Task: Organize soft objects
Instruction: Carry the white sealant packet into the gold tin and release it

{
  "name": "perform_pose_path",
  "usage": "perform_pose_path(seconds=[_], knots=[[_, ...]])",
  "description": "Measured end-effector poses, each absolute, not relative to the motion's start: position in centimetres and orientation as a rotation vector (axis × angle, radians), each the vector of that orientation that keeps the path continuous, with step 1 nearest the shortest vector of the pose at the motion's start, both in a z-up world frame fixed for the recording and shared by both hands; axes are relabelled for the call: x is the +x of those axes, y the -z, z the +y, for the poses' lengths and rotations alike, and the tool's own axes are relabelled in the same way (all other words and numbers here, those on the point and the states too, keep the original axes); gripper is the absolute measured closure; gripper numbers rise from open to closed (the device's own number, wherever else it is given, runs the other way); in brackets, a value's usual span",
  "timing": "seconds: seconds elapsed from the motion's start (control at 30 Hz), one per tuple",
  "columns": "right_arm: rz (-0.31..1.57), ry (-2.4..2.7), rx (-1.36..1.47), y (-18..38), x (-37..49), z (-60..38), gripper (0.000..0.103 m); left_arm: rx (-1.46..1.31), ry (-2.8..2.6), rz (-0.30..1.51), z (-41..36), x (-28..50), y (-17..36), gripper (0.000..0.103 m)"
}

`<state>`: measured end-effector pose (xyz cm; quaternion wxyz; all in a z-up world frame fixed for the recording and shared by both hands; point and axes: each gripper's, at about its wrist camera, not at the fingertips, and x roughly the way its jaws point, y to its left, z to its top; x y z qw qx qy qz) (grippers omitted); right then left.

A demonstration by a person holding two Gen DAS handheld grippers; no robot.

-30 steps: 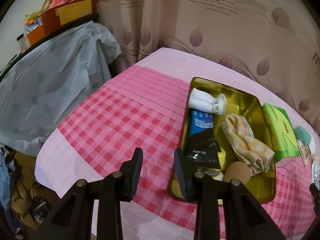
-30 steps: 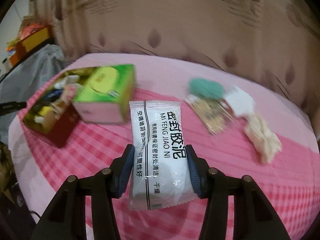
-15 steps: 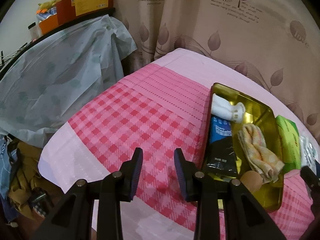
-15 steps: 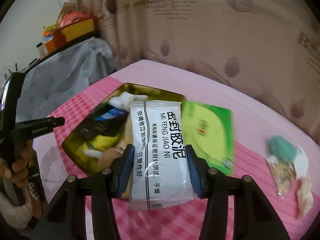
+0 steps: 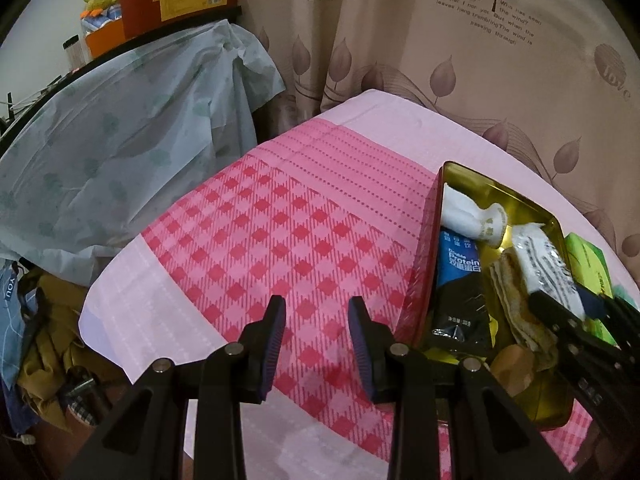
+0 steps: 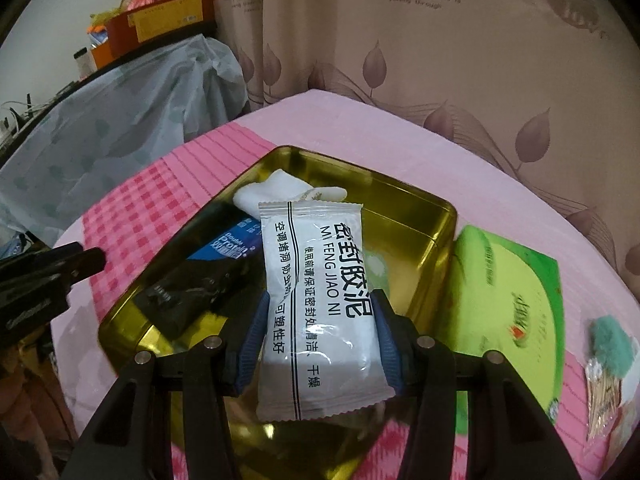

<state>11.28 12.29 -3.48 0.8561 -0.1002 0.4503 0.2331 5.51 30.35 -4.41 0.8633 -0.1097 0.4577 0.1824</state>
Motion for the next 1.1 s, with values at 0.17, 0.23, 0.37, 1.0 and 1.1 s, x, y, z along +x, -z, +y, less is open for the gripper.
perform_pose_path(seconds=[0.17,0.23,0.37,1.0,1.1], knots=[[0.976,-0.481,-0.213,4.6,12.4,13.0,0.055,-0.225,-0.38,0.962,30.1,5.5,4.4,0.07],[0.982,-0.48,-0.21,4.8,12.5,13.0,0.055,-0.226,-0.381,0.965,30.1,5.6,4.5,0.07],[0.976,-0.487,-0.201,4.8,12.3,12.8,0.053,-0.225,-0.382,0.968,29.9,5.6,4.5,0.07],[0.871,-0.515,-0.049,0.3,8.0,8.0,0.032,-0.19,-0.378,0.958,29.2,5.6,4.5,0.07],[0.845,-0.498,-0.021,-0.5,7.0,6.1,0.031,-0.179,-0.376,0.955,29.0,5.5,4.3,0.07]])
